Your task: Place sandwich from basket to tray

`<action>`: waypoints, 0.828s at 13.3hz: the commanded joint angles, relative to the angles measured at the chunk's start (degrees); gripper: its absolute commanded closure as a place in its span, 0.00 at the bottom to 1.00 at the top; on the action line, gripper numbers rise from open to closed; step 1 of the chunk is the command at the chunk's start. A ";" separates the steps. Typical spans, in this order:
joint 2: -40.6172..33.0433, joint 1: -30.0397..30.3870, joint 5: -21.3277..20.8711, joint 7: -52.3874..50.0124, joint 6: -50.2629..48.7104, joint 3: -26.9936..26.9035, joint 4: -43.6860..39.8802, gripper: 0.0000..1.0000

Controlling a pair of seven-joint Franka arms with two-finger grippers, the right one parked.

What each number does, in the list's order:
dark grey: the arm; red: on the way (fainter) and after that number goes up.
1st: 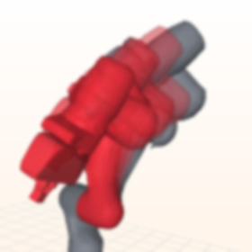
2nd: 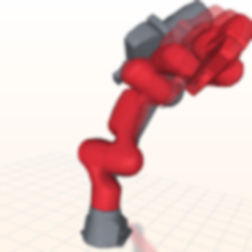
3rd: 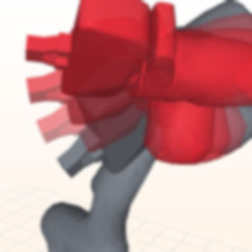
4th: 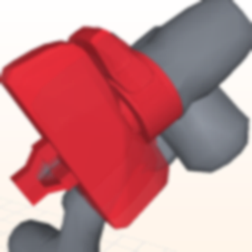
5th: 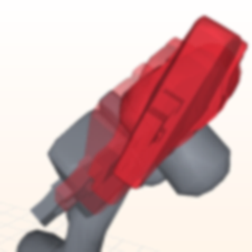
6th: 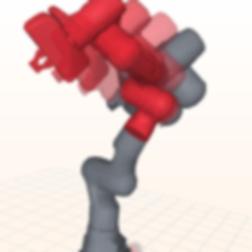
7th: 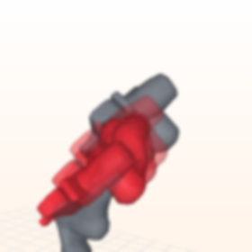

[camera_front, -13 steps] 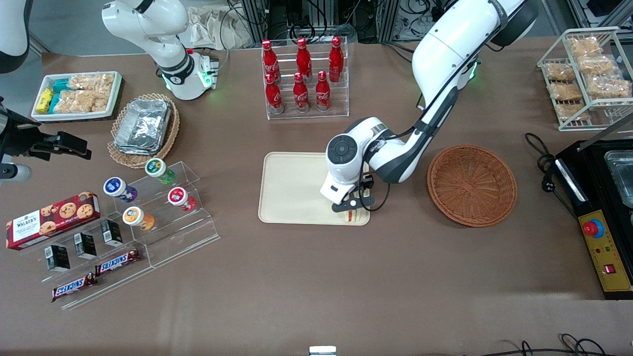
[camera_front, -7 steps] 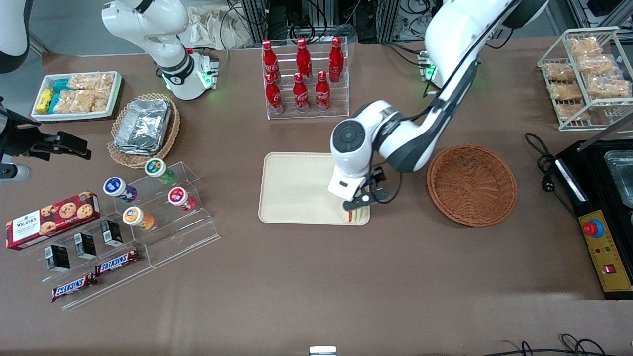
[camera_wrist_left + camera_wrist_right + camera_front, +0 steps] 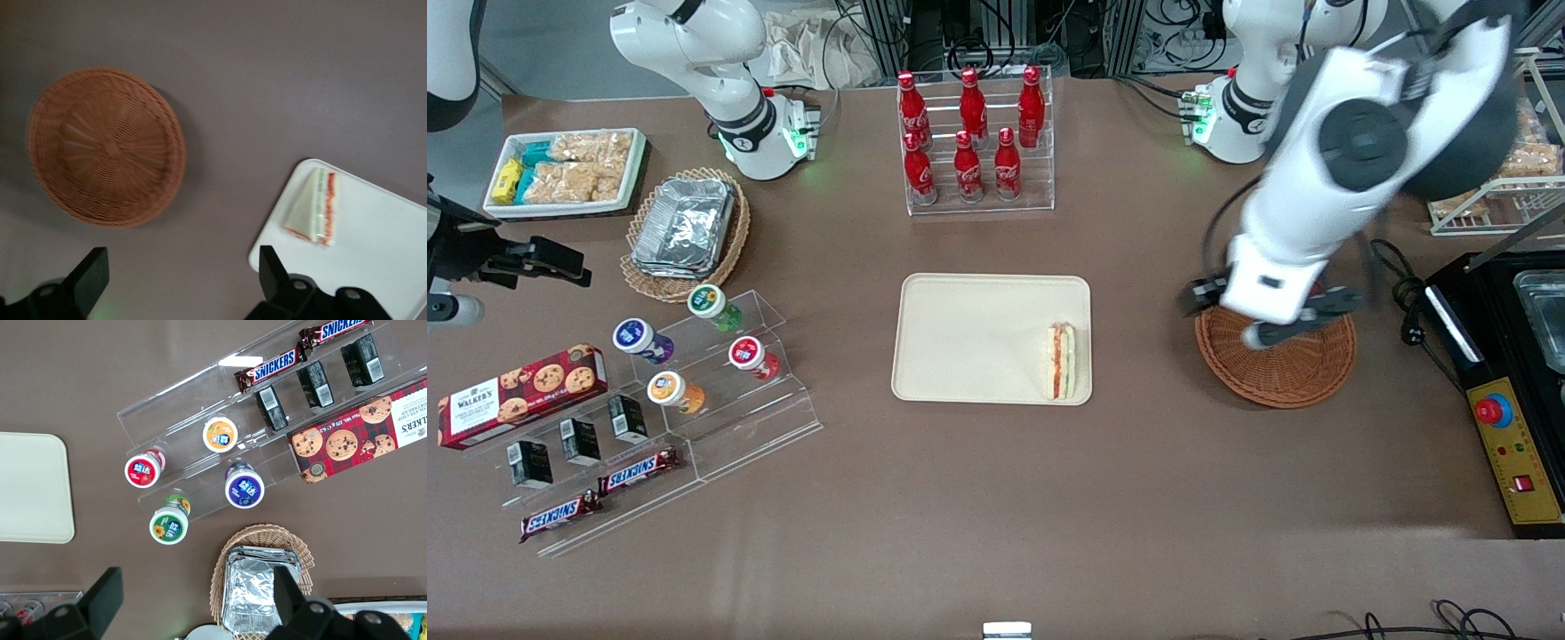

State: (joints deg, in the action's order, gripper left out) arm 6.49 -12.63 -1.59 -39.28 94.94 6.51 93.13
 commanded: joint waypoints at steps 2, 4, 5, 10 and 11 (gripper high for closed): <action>-9.73 -0.81 1.42 16.92 -0.11 -10.87 8.30 0.00; -11.93 -0.81 1.15 23.70 -1.77 -16.76 5.24 0.00; -11.85 -0.81 1.24 25.99 -2.30 -19.66 2.26 0.00; -11.06 -2.56 1.06 36.90 -3.45 -23.73 -1.55 0.00; -10.53 -3.53 1.06 37.78 -2.75 -23.65 -1.55 0.00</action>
State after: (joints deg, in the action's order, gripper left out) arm -5.56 -13.98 -0.90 -3.86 92.46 -17.13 92.48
